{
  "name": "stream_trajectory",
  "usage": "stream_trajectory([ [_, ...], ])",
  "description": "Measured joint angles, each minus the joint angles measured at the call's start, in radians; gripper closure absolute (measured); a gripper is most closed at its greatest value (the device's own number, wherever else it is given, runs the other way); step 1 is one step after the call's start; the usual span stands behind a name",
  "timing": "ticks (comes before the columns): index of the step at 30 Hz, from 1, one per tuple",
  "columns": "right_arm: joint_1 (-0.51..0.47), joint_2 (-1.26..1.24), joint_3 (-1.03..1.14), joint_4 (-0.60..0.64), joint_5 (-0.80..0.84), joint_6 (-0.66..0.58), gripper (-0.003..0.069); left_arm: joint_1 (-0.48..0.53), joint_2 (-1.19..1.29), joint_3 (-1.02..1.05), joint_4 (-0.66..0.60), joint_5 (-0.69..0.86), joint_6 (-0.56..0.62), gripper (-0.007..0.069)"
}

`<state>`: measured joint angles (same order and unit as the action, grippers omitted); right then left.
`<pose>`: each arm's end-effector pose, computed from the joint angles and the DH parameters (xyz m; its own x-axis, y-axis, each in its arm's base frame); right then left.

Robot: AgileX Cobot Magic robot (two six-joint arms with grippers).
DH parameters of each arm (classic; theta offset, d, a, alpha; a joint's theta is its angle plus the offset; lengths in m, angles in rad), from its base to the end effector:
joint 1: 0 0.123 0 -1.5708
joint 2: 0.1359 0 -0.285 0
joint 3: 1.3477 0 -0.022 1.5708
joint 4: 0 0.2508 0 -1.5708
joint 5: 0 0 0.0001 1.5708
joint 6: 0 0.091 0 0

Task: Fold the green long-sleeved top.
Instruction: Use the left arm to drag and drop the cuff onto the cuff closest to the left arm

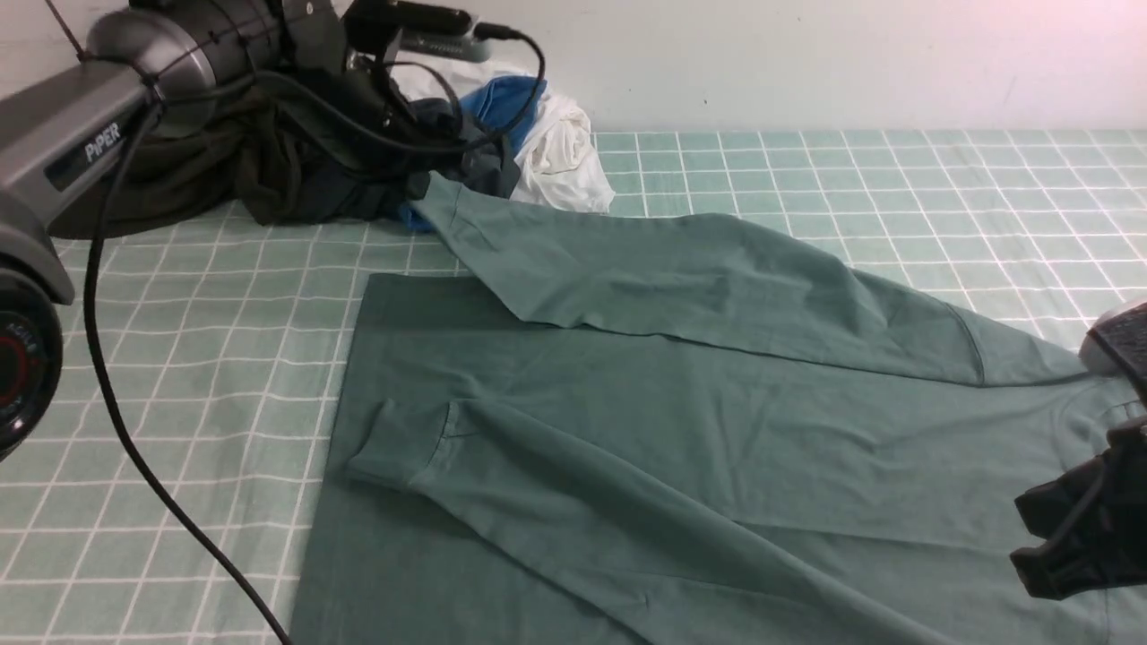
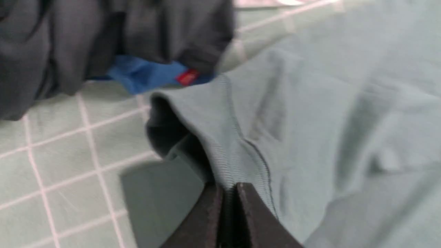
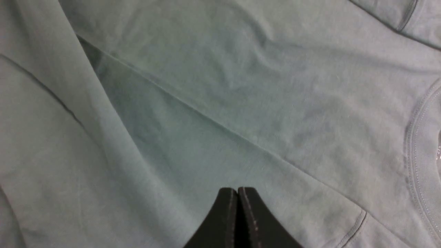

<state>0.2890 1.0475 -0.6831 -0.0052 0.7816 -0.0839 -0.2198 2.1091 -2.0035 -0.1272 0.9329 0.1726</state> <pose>0.1765 0.0521 0.2600 -0.8076 -0.3314 -0.4878 -0.3553 0.9336 -0.0460 0.4682 -0.1141 0.2895 -0.7622 0.2686 -0.5890 0.3501 0.9364 -0.0261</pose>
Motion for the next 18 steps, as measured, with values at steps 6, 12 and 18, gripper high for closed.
stream_trajectory([
  [6,0.000,-0.025,0.000,0.014,0.028,0.000,0.0673,-0.033,-0.157,0.048,-0.009,0.154,-0.016,0.0604],
  [12,0.000,-0.159,0.000,0.044,0.049,0.000,0.0673,-0.026,-0.456,0.347,-0.033,0.164,-0.068,0.0604],
  [18,0.038,-0.250,0.000,0.055,0.053,0.000,0.0673,-0.026,-0.752,0.791,-0.164,0.057,-0.064,0.0604],
])
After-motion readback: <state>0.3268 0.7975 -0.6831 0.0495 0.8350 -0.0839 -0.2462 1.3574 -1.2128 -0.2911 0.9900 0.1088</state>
